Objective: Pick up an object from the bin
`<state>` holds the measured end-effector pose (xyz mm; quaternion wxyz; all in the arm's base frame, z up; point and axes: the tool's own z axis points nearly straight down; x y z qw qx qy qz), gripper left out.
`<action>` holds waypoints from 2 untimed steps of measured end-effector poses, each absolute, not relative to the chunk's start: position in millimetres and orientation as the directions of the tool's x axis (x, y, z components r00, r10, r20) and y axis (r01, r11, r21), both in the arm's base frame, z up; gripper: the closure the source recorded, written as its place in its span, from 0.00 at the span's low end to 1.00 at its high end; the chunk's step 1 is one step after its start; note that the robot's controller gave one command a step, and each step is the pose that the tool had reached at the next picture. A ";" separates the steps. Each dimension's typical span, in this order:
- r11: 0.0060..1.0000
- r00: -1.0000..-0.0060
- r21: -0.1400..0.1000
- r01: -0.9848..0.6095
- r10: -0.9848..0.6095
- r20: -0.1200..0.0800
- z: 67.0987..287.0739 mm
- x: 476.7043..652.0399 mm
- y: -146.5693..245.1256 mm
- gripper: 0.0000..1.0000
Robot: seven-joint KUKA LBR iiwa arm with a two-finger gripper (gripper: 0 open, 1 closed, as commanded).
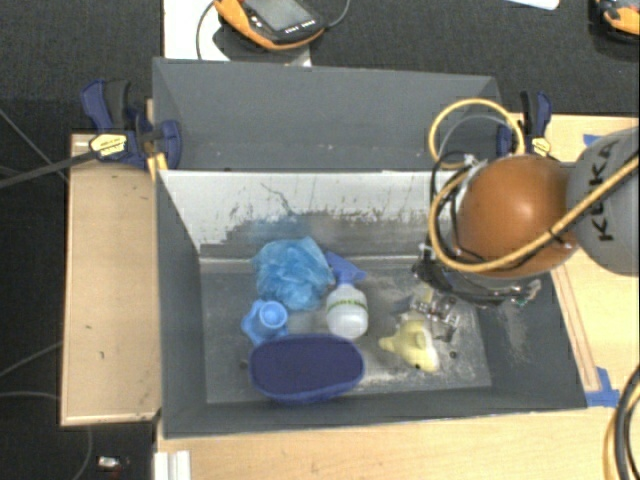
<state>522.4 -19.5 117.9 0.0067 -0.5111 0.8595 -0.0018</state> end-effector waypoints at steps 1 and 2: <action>0.480 -0.479 -0.013 -0.877 -0.878 -0.011 131.0 523.1 -19.4 1.00; 0.480 -0.480 -0.001 -0.877 -0.877 -0.007 147.8 520.5 -18.7 1.00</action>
Offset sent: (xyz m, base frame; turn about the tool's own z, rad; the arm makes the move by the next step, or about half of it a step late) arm 0.0004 0.0001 0.1181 0.0017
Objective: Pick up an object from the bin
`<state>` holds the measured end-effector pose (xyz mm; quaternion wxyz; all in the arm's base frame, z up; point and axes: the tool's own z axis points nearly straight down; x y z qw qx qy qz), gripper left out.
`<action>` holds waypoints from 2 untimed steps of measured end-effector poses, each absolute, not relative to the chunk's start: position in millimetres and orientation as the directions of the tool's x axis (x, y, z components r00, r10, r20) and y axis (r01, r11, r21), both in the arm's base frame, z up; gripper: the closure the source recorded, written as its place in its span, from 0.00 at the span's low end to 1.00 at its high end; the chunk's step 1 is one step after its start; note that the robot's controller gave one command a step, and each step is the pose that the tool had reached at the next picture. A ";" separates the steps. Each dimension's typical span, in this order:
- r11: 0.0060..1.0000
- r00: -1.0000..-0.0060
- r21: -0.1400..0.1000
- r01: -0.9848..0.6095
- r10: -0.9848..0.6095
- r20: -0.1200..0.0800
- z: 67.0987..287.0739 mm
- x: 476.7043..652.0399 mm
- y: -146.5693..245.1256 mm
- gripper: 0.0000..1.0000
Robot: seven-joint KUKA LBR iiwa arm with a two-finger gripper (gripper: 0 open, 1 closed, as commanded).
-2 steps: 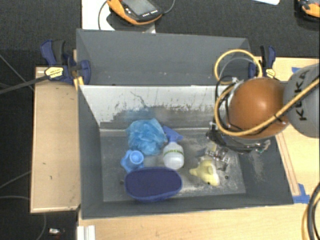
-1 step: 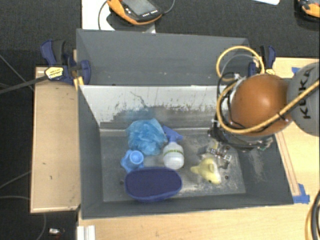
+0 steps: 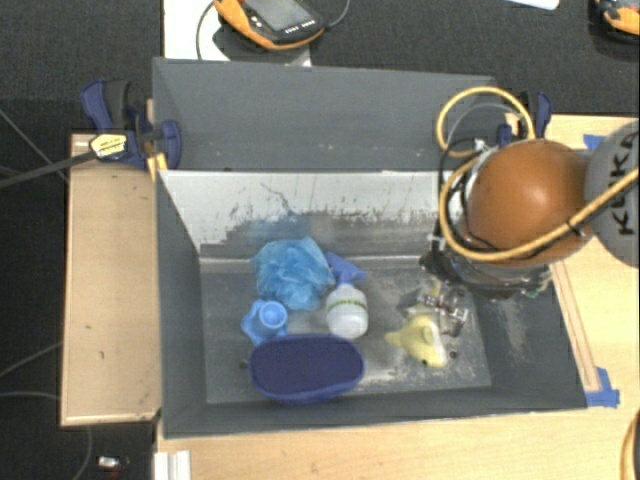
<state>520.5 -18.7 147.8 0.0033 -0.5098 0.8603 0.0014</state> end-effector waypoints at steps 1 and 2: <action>0.483 -0.483 -0.008 -0.876 -0.876 -0.011 188.8 522.5 -18.6 1.00; 0.485 -0.485 -0.014 -0.874 -0.874 -0.014 209.8 523.9 -18.8 1.00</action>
Offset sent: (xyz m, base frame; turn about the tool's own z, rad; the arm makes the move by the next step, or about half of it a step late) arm 0.0015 -0.0002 0.0560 0.0015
